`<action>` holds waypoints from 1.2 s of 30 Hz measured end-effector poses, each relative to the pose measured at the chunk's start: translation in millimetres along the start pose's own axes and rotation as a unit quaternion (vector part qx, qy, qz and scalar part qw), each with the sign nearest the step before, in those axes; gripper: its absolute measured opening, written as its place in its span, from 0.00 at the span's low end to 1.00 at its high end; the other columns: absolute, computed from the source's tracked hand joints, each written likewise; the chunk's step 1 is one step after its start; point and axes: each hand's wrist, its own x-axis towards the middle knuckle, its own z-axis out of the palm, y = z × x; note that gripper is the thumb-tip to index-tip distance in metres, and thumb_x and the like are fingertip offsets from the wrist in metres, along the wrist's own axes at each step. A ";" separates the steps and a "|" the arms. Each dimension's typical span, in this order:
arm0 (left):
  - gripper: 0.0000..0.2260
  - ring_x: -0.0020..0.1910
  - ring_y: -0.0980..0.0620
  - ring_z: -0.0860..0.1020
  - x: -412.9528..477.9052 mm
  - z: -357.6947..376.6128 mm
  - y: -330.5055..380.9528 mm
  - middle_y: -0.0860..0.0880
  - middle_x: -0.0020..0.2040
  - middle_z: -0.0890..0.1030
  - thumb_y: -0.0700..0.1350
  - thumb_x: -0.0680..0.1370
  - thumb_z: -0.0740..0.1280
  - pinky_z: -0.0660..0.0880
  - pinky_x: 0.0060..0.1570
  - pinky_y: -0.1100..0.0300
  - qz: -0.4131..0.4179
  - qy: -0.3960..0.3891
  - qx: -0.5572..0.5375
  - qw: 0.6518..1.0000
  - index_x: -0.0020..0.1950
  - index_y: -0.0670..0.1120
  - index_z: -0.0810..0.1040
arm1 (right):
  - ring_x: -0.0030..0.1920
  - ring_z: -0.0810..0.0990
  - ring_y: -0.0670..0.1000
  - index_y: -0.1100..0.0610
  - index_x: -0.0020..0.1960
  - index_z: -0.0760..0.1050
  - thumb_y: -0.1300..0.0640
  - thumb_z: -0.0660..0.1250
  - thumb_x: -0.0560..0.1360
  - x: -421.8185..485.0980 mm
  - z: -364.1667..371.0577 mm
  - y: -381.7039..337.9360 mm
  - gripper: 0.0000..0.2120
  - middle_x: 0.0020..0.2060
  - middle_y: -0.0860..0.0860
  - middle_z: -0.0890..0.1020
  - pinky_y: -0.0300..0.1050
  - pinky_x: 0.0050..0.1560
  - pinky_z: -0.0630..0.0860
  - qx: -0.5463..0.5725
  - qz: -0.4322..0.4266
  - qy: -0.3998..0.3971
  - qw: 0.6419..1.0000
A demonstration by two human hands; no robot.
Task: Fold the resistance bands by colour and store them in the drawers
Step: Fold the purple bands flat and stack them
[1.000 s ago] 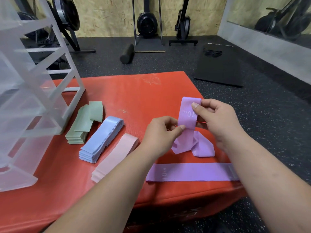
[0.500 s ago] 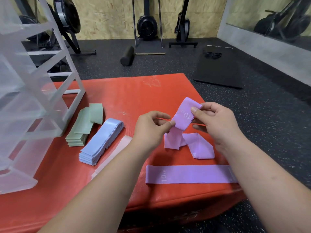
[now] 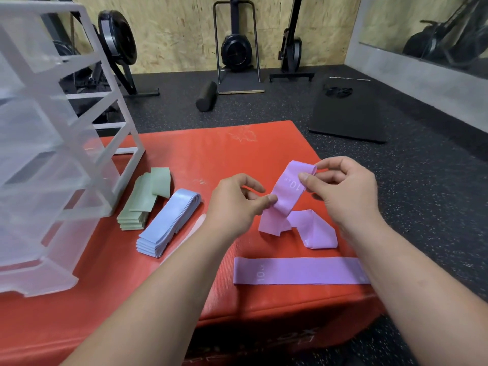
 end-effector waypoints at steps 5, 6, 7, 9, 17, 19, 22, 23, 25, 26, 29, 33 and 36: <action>0.10 0.37 0.48 0.86 -9.9 -5.4 4.0 0.47 0.35 0.86 0.47 0.74 0.82 0.83 0.47 0.42 0.003 -0.008 -0.003 1.000 0.48 0.47 0.83 | 0.34 0.84 0.52 0.56 0.52 0.80 0.60 0.83 0.70 -6.8 -4.1 -3.4 0.15 0.35 0.56 0.86 0.51 0.46 0.85 0.031 -0.003 -0.006 0.999; 0.08 0.37 0.47 0.86 -11.6 -6.5 4.4 0.46 0.35 0.86 0.47 0.75 0.81 0.83 0.47 0.43 0.006 -0.011 -0.004 1.000 0.48 0.47 0.84 | 0.34 0.83 0.51 0.57 0.52 0.80 0.60 0.83 0.70 -8.2 -4.8 -3.7 0.15 0.35 0.57 0.86 0.51 0.46 0.84 0.037 -0.003 -0.010 0.999; 0.06 0.37 0.48 0.85 -13.7 -7.5 5.1 0.46 0.35 0.86 0.46 0.76 0.80 0.82 0.46 0.45 0.011 -0.014 -0.005 1.000 0.47 0.47 0.85 | 0.34 0.83 0.52 0.58 0.52 0.80 0.60 0.82 0.70 -9.5 -5.6 -3.8 0.15 0.35 0.57 0.86 0.51 0.45 0.84 0.042 -0.002 -0.015 0.999; 0.03 0.35 0.53 0.81 -17.9 -9.5 6.5 0.46 0.36 0.85 0.45 0.77 0.78 0.78 0.41 0.52 0.016 -0.019 -0.007 1.000 0.46 0.48 0.86 | 0.35 0.85 0.53 0.60 0.54 0.80 0.61 0.82 0.70 -11.8 -6.3 -2.9 0.16 0.35 0.58 0.86 0.52 0.46 0.85 0.061 0.011 -0.028 0.998; 0.04 0.32 0.53 0.78 -22.0 -16.9 1.6 0.47 0.32 0.83 0.43 0.77 0.78 0.74 0.36 0.55 0.014 0.001 -0.004 1.000 0.44 0.48 0.85 | 0.35 0.84 0.53 0.61 0.54 0.79 0.61 0.82 0.70 -15.7 -10.0 4.0 0.17 0.34 0.58 0.85 0.58 0.51 0.86 0.092 0.030 -0.043 0.994; 0.04 0.32 0.54 0.78 -20.7 -21.3 -1.3 0.44 0.35 0.84 0.43 0.78 0.77 0.74 0.36 0.55 0.021 0.006 0.013 1.000 0.43 0.47 0.85 | 0.36 0.85 0.54 0.57 0.52 0.80 0.60 0.82 0.70 -13.3 -16.4 5.4 0.15 0.34 0.55 0.86 0.57 0.51 0.85 0.038 -0.007 -0.044 0.998; 0.05 0.34 0.54 0.79 -17.8 -26.6 -4.7 0.49 0.35 0.83 0.43 0.80 0.75 0.79 0.39 0.49 0.029 0.016 0.041 0.999 0.44 0.48 0.83 | 0.39 0.85 0.51 0.47 0.50 0.80 0.56 0.82 0.70 -6.9 -28.8 12.4 0.14 0.35 0.46 0.86 0.52 0.49 0.82 -0.142 -0.106 -0.047 0.983; 0.05 0.35 0.52 0.80 -16.9 -27.5 -4.8 0.50 0.36 0.83 0.43 0.80 0.74 0.81 0.42 0.45 0.031 0.016 0.044 0.998 0.45 0.48 0.83 | 0.40 0.84 0.48 0.44 0.51 0.79 0.55 0.82 0.70 -4.8 -32.6 14.8 0.15 0.36 0.44 0.85 0.51 0.49 0.81 -0.213 -0.142 -0.058 0.965; 0.04 0.38 0.48 0.82 -16.2 -28.1 -3.5 0.48 0.37 0.84 0.42 0.80 0.73 0.83 0.47 0.40 0.033 0.004 0.033 0.999 0.46 0.47 0.82 | 0.45 0.82 0.43 0.40 0.56 0.78 0.51 0.81 0.69 -2.6 -36.4 19.3 0.20 0.43 0.40 0.82 0.52 0.51 0.80 -0.333 -0.185 -0.120 0.917; 0.04 0.38 0.47 0.82 -16.4 -28.3 -1.5 0.46 0.38 0.84 0.42 0.80 0.74 0.82 0.49 0.39 0.037 -0.006 0.027 0.999 0.46 0.47 0.83 | 0.49 0.80 0.42 0.38 0.59 0.78 0.47 0.81 0.68 -3.2 -36.4 21.0 0.22 0.48 0.39 0.79 0.52 0.54 0.80 -0.370 -0.188 -0.162 0.895; 0.03 0.43 0.43 0.84 -17.0 -28.1 5.5 0.46 0.41 0.85 0.41 0.79 0.73 0.81 0.52 0.36 0.059 -0.046 0.013 0.997 0.49 0.49 0.83 | 0.60 0.76 0.39 0.39 0.67 0.77 0.42 0.80 0.71 -9.9 -29.9 21.1 0.27 0.59 0.40 0.73 0.46 0.63 0.75 -0.346 -0.184 -0.243 0.887; 0.08 0.48 0.38 0.84 -21.7 -25.9 19.4 0.50 0.43 0.85 0.37 0.78 0.70 0.80 0.56 0.34 0.094 -0.099 -0.002 0.991 0.55 0.47 0.79 | 0.68 0.74 0.36 0.44 0.71 0.76 0.49 0.71 0.81 -20.4 -12.0 7.6 0.19 0.67 0.36 0.76 0.44 0.67 0.74 -0.205 -0.188 -0.280 0.919; 0.12 0.45 0.41 0.84 -26.1 -24.9 30.3 0.47 0.44 0.83 0.30 0.77 0.67 0.82 0.56 0.38 0.106 -0.120 -0.030 0.987 0.57 0.43 0.77 | 0.68 0.77 0.39 0.47 0.72 0.76 0.56 0.68 0.83 -23.7 -2.7 2.5 0.18 0.65 0.38 0.81 0.48 0.69 0.73 -0.130 -0.151 -0.325 0.924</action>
